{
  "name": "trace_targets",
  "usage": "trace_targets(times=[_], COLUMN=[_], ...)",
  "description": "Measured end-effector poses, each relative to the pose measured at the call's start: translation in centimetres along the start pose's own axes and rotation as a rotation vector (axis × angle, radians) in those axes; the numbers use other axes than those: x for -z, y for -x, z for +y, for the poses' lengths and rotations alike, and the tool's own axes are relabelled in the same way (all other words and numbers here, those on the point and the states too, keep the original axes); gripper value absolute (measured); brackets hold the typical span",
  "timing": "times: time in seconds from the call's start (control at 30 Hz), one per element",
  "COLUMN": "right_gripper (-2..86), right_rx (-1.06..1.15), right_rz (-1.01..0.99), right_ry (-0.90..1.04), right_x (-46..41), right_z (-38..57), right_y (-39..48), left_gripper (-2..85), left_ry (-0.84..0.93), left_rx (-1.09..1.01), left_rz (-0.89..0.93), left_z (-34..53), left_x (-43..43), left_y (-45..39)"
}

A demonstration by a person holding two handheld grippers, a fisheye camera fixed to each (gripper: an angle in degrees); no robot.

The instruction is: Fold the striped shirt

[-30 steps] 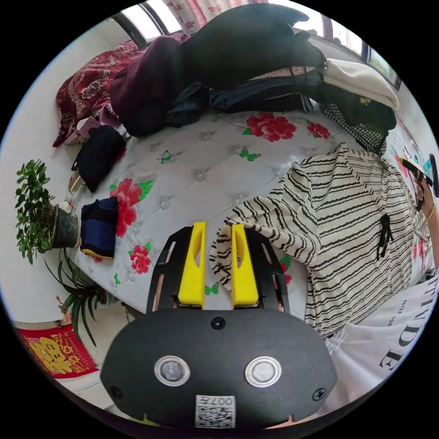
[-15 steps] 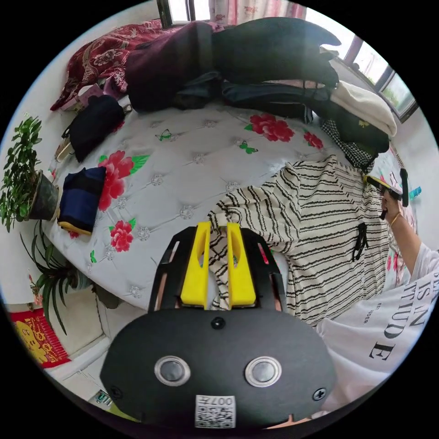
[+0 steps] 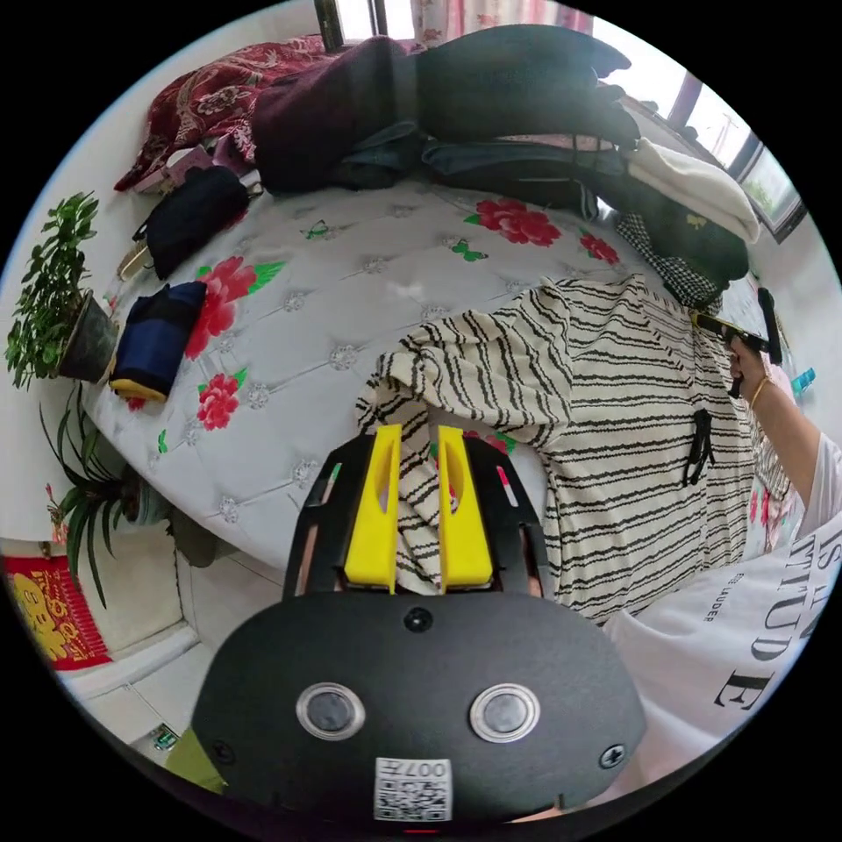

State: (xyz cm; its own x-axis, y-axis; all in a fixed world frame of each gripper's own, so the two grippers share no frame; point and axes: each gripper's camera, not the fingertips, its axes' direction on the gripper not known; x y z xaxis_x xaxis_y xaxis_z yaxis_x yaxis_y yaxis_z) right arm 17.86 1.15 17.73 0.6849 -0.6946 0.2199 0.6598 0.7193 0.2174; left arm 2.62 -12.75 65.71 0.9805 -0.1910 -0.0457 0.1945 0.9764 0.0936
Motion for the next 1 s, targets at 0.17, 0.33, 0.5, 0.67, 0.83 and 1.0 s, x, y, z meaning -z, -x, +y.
trace_targets(times=[0.17, 0.33, 0.5, 0.67, 0.83, 1.0], right_gripper=[-0.2, -0.2, -0.3, -0.3, -0.3, -0.2], right_rx=[-0.005, -0.033, -0.012, 0.132, 0.182, 0.211], right_rz=[0.005, -0.028, -0.280, -0.303, -0.321, -0.420], right_ry=[-0.102, -0.247, -0.209, -0.209, -0.201, -0.144], right_x=[3.4, 8.4, 10.0, 12.8, 14.2, 12.7], right_z=[0.8, 5.4, 10.5, 15.3, 16.6, 16.4], right_y=[0.1, 0.7, 2.1, 3.8, 3.1, 3.9], left_gripper=[11.1, 10.9, 1.4, -0.2, -0.4, -0.5], left_ry=[0.044, 0.174, 0.143, -0.066, -0.404, -0.410], left_rx=[0.121, 0.141, 0.105, 0.209, 0.400, 0.496], left_rz=[-0.035, -0.019, 0.011, 0.150, 0.309, 0.475], left_z=[4.0, 6.1, 6.0, 6.1, 8.1, 7.2], left_x=[-0.3, -3.6, -2.9, 4.3, 12.5, 11.4], left_y=[2.6, 3.2, 5.1, 14.8, 26.1, 32.9])
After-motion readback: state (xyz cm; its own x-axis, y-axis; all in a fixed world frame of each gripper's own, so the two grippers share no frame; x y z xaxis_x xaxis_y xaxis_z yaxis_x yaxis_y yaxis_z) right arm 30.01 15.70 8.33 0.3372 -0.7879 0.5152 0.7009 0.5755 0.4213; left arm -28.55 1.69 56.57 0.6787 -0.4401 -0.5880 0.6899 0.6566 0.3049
